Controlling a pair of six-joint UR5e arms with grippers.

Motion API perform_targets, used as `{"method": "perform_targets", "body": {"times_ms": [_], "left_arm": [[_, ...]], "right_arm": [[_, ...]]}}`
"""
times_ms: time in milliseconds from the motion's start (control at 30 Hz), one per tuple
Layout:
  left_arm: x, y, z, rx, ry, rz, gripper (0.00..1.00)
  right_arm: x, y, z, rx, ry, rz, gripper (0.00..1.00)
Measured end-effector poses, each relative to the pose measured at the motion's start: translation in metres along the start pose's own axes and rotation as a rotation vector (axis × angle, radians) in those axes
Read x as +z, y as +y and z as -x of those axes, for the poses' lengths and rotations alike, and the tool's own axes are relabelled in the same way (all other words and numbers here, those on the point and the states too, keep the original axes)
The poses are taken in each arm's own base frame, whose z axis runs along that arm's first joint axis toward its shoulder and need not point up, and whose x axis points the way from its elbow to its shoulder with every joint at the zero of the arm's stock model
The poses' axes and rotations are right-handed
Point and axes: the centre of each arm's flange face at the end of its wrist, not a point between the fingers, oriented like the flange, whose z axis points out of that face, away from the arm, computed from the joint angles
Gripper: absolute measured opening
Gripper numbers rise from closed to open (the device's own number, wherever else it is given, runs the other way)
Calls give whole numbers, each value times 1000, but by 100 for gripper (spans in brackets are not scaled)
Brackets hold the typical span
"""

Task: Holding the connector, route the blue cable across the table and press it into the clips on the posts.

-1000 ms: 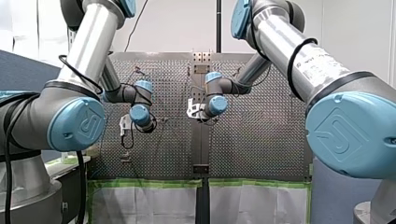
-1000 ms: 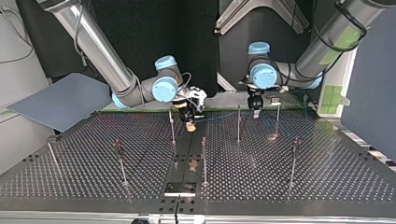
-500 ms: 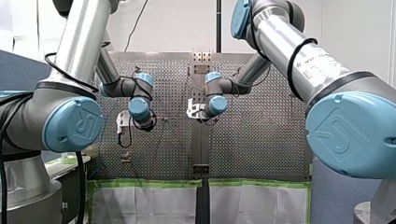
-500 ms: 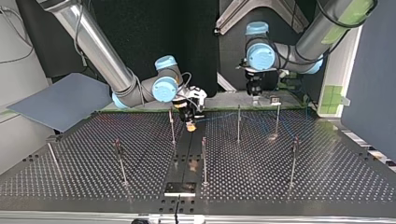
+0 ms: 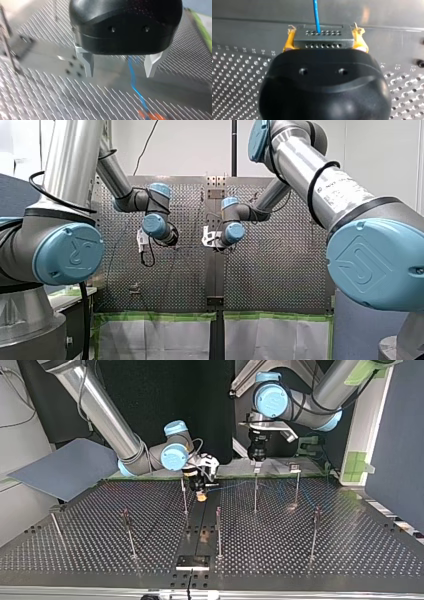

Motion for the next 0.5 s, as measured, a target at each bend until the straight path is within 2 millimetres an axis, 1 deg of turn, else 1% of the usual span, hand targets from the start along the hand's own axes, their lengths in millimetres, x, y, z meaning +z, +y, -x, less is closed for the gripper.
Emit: {"method": "perform_targets", "body": {"times_ms": [233,367,500], "left_arm": [[-6,-31,7,-61,-40,-110,100],[-2,-45,6,-82,-39,-132,100],[8,-50,4,-78,-36,-124,100]], "right_arm": [[0,1,0,1,3,2,0],[0,1,0,1,3,2,0],[0,1,0,1,1,2,0]]}}
